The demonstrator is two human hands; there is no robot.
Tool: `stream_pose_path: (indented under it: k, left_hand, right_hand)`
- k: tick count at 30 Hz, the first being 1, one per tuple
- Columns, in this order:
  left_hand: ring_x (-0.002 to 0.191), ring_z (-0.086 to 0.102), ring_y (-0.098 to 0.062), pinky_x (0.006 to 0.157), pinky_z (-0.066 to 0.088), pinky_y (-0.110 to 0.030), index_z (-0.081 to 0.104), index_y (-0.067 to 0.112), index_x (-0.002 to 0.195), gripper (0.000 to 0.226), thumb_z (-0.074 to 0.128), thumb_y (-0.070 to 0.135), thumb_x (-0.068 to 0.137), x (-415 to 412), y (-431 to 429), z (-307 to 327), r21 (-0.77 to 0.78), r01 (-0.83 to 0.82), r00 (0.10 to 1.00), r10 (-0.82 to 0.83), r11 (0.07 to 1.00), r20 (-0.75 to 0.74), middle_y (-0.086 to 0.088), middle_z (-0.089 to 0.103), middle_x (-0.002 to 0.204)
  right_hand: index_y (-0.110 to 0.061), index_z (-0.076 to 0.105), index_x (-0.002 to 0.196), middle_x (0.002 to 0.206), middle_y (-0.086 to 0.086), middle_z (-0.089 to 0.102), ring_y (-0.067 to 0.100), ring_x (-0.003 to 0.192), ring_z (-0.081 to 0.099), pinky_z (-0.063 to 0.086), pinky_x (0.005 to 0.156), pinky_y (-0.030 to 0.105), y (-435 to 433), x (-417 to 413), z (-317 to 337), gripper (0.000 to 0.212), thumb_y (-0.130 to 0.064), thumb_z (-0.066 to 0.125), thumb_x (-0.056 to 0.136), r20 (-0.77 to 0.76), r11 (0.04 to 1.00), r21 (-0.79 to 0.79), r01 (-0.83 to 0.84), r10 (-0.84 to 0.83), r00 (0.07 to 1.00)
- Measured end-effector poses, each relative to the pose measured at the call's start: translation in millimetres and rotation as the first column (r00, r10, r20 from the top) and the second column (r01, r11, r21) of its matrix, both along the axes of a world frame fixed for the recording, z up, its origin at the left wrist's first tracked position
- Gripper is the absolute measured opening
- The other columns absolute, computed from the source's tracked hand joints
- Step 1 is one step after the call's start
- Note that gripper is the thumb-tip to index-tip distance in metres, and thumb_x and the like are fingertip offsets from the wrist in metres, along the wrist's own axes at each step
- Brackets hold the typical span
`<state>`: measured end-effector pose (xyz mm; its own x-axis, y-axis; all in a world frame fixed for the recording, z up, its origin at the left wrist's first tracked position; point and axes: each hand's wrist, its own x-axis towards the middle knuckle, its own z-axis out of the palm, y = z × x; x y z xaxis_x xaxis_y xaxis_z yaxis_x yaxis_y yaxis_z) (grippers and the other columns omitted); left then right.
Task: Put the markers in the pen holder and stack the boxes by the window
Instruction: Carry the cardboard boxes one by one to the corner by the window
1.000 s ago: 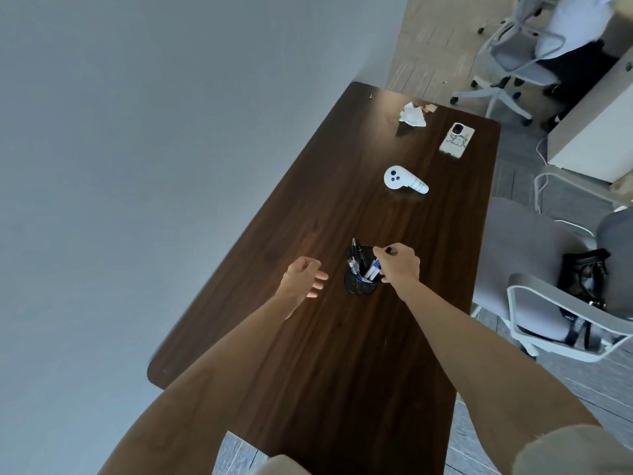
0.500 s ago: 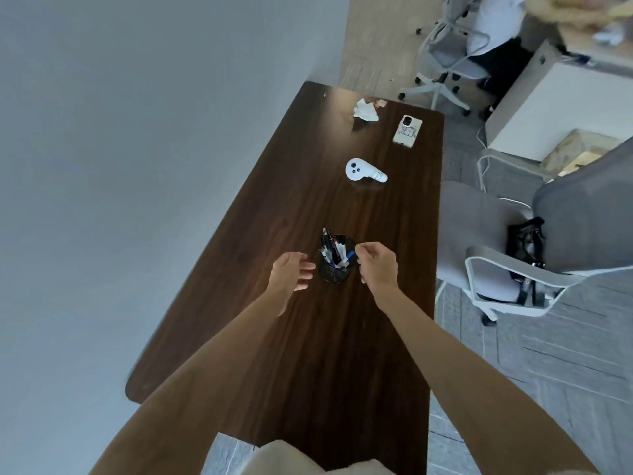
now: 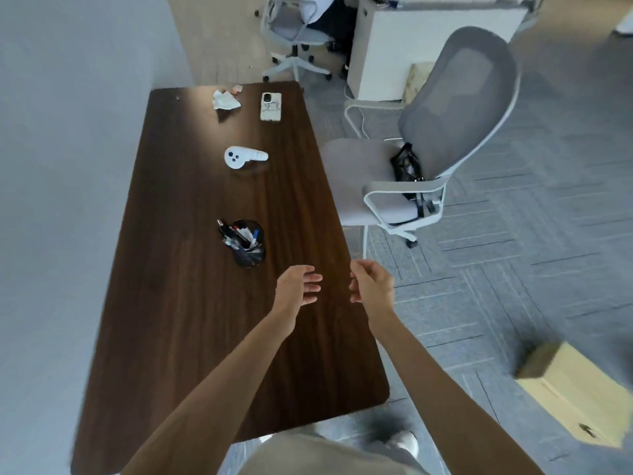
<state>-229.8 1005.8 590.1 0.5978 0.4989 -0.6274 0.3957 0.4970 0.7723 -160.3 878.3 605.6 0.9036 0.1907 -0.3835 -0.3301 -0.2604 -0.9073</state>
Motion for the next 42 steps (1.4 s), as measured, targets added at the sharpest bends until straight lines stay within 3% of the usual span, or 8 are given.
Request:
stream_pose_path:
  k: [3, 10, 14, 17, 26, 31, 36, 42]
  left_hand:
    - [0.084, 0.067, -0.021, 0.085, 0.055, -0.04, 0.063, 0.011, 0.109, 0.027, 0.038, 0.018, 0.1, 20, -47, -4, 0.041, 0.082, 0.996, -0.083, 0.996, 0.011, -0.006, 0.072, 0.094]
    - [0.08, 0.064, -0.019, 0.078, 0.053, -0.036, 0.062, 0.012, 0.1, 0.025, 0.039, 0.021, 0.103, 73, -204, -9, 0.083, 0.344, 0.939, -0.34, 0.935, -0.058, -0.005, 0.069, 0.092]
    - [0.078, 0.065, -0.018, 0.071, 0.055, -0.032, 0.062, 0.012, 0.106, 0.024, 0.04, 0.02, 0.103, 102, -301, -19, 0.119, 0.441, 0.897, -0.433, 0.889, -0.091, -0.004, 0.071, 0.095]
    - [0.076, 0.066, -0.019, 0.076, 0.055, -0.037, 0.063, 0.011, 0.102, 0.022, 0.042, 0.018, 0.101, 127, -375, -23, 0.113, 0.521, 0.853, -0.513, 0.846, -0.094, -0.005, 0.072, 0.093]
    - [0.077, 0.066, -0.018, 0.07, 0.053, -0.031, 0.064, 0.012, 0.105, 0.019, 0.048, 0.02, 0.099, 192, -562, -28, 0.141, 0.805, 0.589, -0.805, 0.577, -0.07, -0.003, 0.074, 0.092]
    - [0.073, 0.063, -0.017, 0.064, 0.05, -0.03, 0.062, 0.016, 0.093, 0.018, 0.046, 0.018, 0.101, 228, -630, -38, 0.108, 0.871, 0.488, -0.869, 0.48, -0.079, -0.002, 0.07, 0.085]
    - [0.067, 0.061, -0.015, 0.059, 0.048, -0.026, 0.061, 0.01, 0.106, 0.019, 0.044, 0.018, 0.101, 285, -695, -64, 0.169, 0.935, 0.336, -0.933, 0.313, -0.13, -0.005, 0.07, 0.088]
    - [0.065, 0.062, -0.014, 0.058, 0.047, -0.026, 0.06, 0.013, 0.096, 0.021, 0.041, 0.019, 0.102, 375, -771, -80, 0.119, 0.981, 0.173, -0.968, 0.152, -0.182, -0.003, 0.071, 0.086]
  right_hand:
    - [-0.016, 0.067, 0.094, 0.074, 0.001, 0.062, 0.009, 0.06, 0.059, 0.053, 0.051, 0.025, -54, 6, 1, 0.006, -0.02, 0.064, 0.096, -0.024, 0.993, 0.09, 0.072, -0.07, 0.997]
    - [-0.006, 0.065, 0.09, 0.073, 0.003, 0.064, 0.017, 0.067, 0.067, 0.059, 0.068, 0.031, -219, 24, -7, 0.016, -0.019, 0.061, 0.098, -0.132, 0.923, 0.227, 0.31, -0.286, 0.949]
    - [-0.007, 0.067, 0.095, 0.077, 0.003, 0.067, 0.019, 0.075, 0.07, 0.057, 0.076, 0.035, -322, 30, -14, 0.015, -0.02, 0.06, 0.097, -0.182, 0.872, 0.238, 0.429, -0.393, 0.901]
    - [-0.008, 0.066, 0.095, 0.082, 0.005, 0.068, 0.018, 0.077, 0.07, 0.057, 0.078, 0.034, -399, 35, -18, 0.015, -0.021, 0.059, 0.098, -0.196, 0.83, 0.213, 0.516, -0.482, 0.854]
    - [-0.009, 0.065, 0.098, 0.085, 0.007, 0.069, 0.019, 0.079, 0.069, 0.054, 0.074, 0.032, -580, 47, -19, 0.015, -0.021, 0.057, 0.098, -0.177, 0.632, 0.16, 0.758, -0.737, 0.652]
    - [-0.008, 0.067, 0.101, 0.085, 0.006, 0.07, 0.018, 0.078, 0.07, 0.055, 0.068, 0.029, -645, 61, -32, 0.017, -0.022, 0.058, 0.098, -0.198, 0.526, 0.097, 0.845, -0.822, 0.534]
    - [-0.008, 0.068, 0.1, 0.083, 0.004, 0.07, 0.016, 0.075, 0.069, 0.053, 0.061, 0.025, -697, 103, -58, 0.018, -0.023, 0.059, 0.098, -0.242, 0.412, 0.012, 0.911, -0.883, 0.403]
    - [-0.007, 0.066, 0.101, 0.088, 0.006, 0.07, 0.018, 0.078, 0.068, 0.055, 0.07, 0.03, -751, 177, -78, 0.018, -0.022, 0.056, 0.099, -0.306, 0.242, -0.037, 0.97, -0.926, 0.22]
